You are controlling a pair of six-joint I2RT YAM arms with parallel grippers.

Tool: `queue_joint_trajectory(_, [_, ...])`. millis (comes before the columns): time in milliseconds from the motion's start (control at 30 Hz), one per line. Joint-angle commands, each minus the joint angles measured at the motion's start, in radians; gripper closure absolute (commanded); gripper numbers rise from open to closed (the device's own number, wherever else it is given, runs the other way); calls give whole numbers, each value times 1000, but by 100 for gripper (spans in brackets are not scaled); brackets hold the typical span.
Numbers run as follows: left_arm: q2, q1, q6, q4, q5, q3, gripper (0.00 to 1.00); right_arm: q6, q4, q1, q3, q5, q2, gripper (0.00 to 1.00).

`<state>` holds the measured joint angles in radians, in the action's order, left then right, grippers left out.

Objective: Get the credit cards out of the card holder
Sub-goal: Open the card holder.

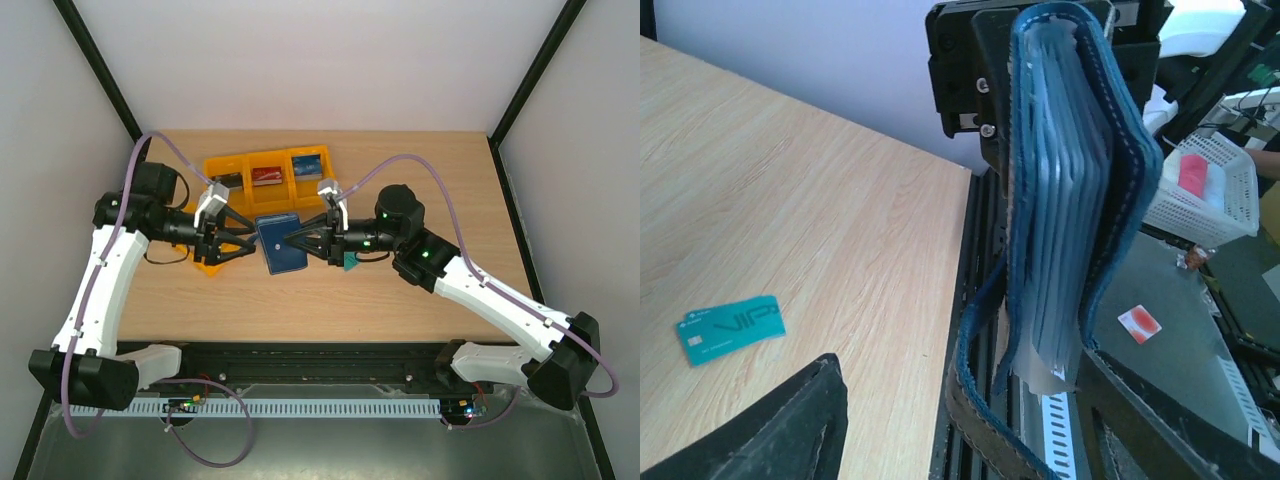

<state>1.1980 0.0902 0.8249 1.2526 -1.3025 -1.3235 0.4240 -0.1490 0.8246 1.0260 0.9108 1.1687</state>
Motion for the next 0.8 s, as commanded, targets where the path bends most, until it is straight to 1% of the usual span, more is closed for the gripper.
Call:
queue_joint_trajectory(0, [-21,-6,54,39,-69,-16,35,16,-86,4,3,11,-21,98])
queue_joint_trajectory(67, [-22,-5,64,37,-84,-7,34,18,-86,4,6,11,-17,98])
queue_joint_trajectory(133, [-19,-4,114,36,-132,20,38,21,-90,4,4,2,-9,98])
queue_joint_trajectory(233, [-24,-4,123,37,-140,6,39,31,-97,7,4,12,-2,98])
queue_joint_trajectory(300, [-23,-4,124,35,-142,1,44,32,-102,14,3,12,-2,98])
queue_joint_trajectory(367, [-19,-4,101,19,-162,3,44,29,-98,19,10,6,2,98])
queue_joint_trajectory(433, [-12,-3,34,-30,-161,-3,44,19,-83,22,18,2,8,98])
queue_joint_trajectory(500, [-11,6,-157,-150,-125,-2,46,17,-82,22,22,-2,13,98])
queue_joint_trajectory(567, [-14,25,-387,-332,-32,26,52,20,-88,23,25,0,16,98])
queue_joint_trajectory(600, [-15,30,-438,-379,-4,35,55,22,-92,23,26,1,17,98])
queue_joint_trajectory(633, [-14,31,-440,-386,0,42,57,22,-94,23,28,3,16,98])
queue_joint_trajectory(667, [-15,31,-414,-373,-12,47,56,22,-94,23,27,2,14,98])
queue_joint_trajectory(767, [-15,40,-371,-346,-31,60,52,18,-97,24,21,-4,11,98])
